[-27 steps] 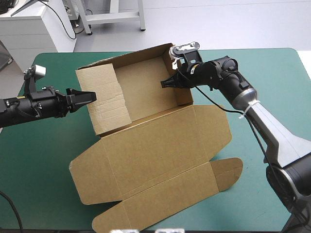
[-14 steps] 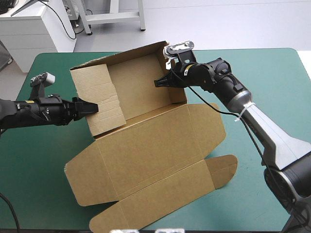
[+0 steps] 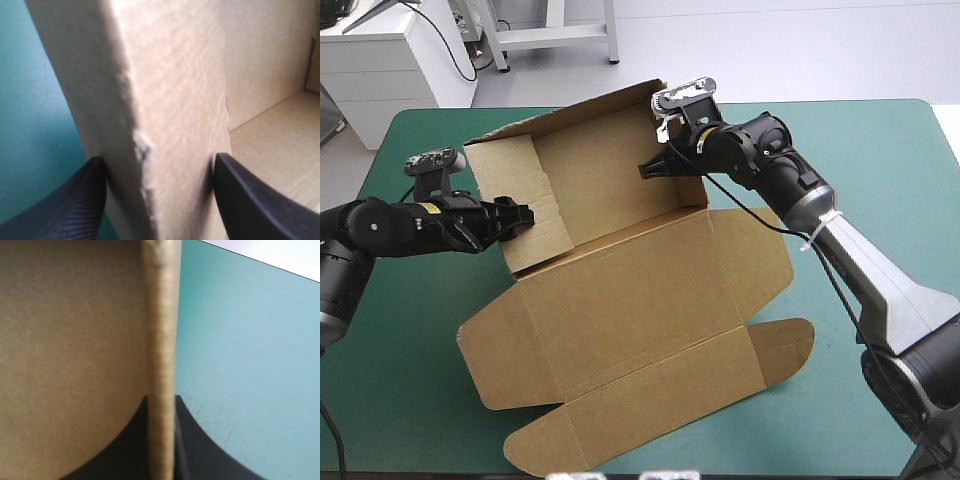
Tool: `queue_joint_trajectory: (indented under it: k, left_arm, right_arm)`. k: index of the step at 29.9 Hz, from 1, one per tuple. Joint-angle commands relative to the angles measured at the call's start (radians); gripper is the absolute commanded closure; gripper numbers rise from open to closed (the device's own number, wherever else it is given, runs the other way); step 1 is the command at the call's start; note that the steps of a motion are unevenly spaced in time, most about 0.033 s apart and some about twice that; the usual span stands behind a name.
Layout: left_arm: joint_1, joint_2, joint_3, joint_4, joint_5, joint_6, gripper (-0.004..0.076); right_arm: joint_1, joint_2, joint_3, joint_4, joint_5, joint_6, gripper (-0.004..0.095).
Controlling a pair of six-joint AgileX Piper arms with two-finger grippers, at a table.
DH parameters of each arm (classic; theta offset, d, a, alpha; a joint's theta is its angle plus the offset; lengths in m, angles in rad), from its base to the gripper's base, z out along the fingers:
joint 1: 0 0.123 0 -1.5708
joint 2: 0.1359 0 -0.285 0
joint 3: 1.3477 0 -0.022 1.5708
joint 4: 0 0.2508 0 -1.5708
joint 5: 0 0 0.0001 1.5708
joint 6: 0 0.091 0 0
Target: Fold the box
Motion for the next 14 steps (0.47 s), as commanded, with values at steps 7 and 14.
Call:
queue_joint_trajectory:
  k: [7, 14]
  left_arm:
    - [-0.015, 0.055, -0.032, -0.035, -0.095, -0.144, 0.0381]
    - [-0.015, 0.097, -0.032, -0.038, -0.118, -0.110, 0.0699]
  right_arm:
    - [0.023, -0.058, -0.038, 0.053, 0.001, 0.002, 0.0907]
    - [0.023, -0.062, -0.038, 0.057, 0.007, 0.002, 0.0908]
